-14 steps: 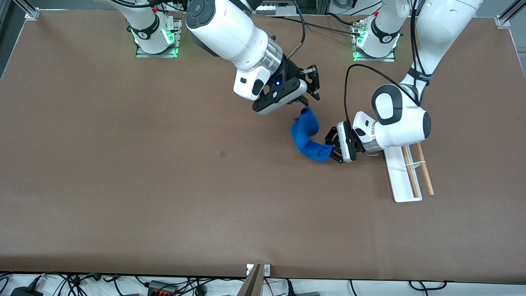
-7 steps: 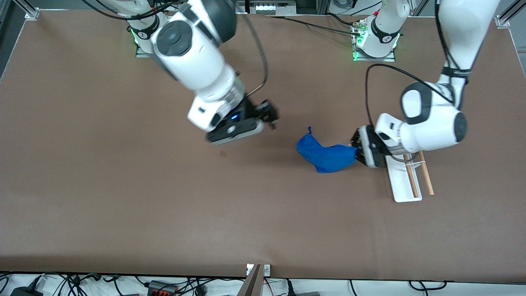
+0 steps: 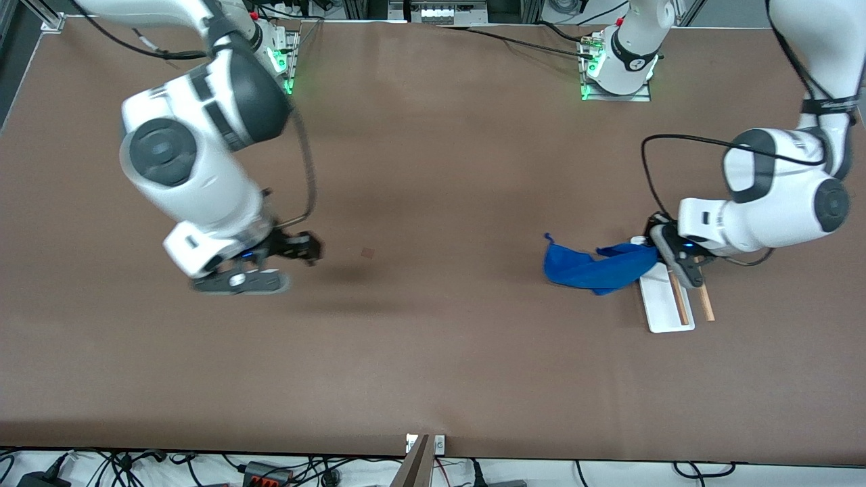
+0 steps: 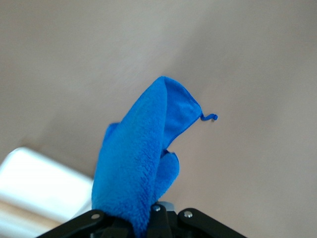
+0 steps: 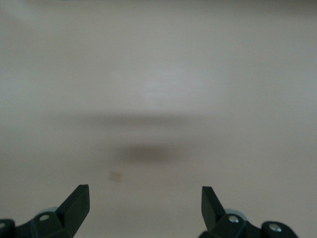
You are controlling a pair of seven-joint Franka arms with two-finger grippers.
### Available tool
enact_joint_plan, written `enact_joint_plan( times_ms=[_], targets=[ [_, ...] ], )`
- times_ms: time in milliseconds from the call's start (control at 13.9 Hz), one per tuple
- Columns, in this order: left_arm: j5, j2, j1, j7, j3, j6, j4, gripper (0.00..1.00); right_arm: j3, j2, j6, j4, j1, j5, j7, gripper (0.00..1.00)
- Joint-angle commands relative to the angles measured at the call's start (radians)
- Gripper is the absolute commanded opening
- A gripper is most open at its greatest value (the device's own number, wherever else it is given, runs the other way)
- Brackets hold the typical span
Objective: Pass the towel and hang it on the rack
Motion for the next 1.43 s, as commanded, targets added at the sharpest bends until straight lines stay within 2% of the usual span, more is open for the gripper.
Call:
enact_joint_plan(
  times_ms=[0, 215, 287, 359, 574, 861, 1148, 1363],
  targets=[
    [0.124, 0.023, 0.044, -0.015, -0.001, -0.084, 0.097, 0.01, 0.014, -0.045, -0.038, -0.018, -0.048, -0.059, -0.005, 1.0],
    [0.164, 0.047, 0.092, 0.03, 0.002, -0.112, 0.132, 0.01, 0.002, -0.106, 0.004, -0.097, -0.139, -0.053, -0.082, 1.0],
    [0.172, 0.058, 0.106, 0.037, 0.002, -0.112, 0.131, 0.01, -0.021, -0.125, 0.012, -0.107, -0.145, -0.053, -0.106, 1.0],
    [0.187, 0.075, 0.131, 0.052, 0.002, -0.112, 0.134, 0.01, -0.07, -0.131, 0.006, -0.109, -0.141, -0.038, -0.148, 1.0],
    [0.193, 0.1, 0.191, 0.112, 0.0, -0.107, 0.134, 0.01, -0.249, -0.177, -0.003, -0.126, -0.138, 0.192, -0.335, 1.0],
    [0.195, 0.144, 0.233, 0.156, 0.002, -0.066, 0.135, 0.01, -0.354, -0.235, -0.058, -0.143, -0.138, 0.209, -0.465, 1.0],
    [0.195, 0.205, 0.253, 0.192, 0.002, 0.001, 0.132, 0.01, -0.362, -0.297, -0.144, -0.149, -0.15, 0.211, -0.466, 1.0],
    [0.195, 0.238, 0.271, 0.231, 0.0, 0.047, 0.134, 0.01, -0.362, -0.358, -0.126, -0.234, -0.168, 0.209, -0.483, 1.0]
  ],
)
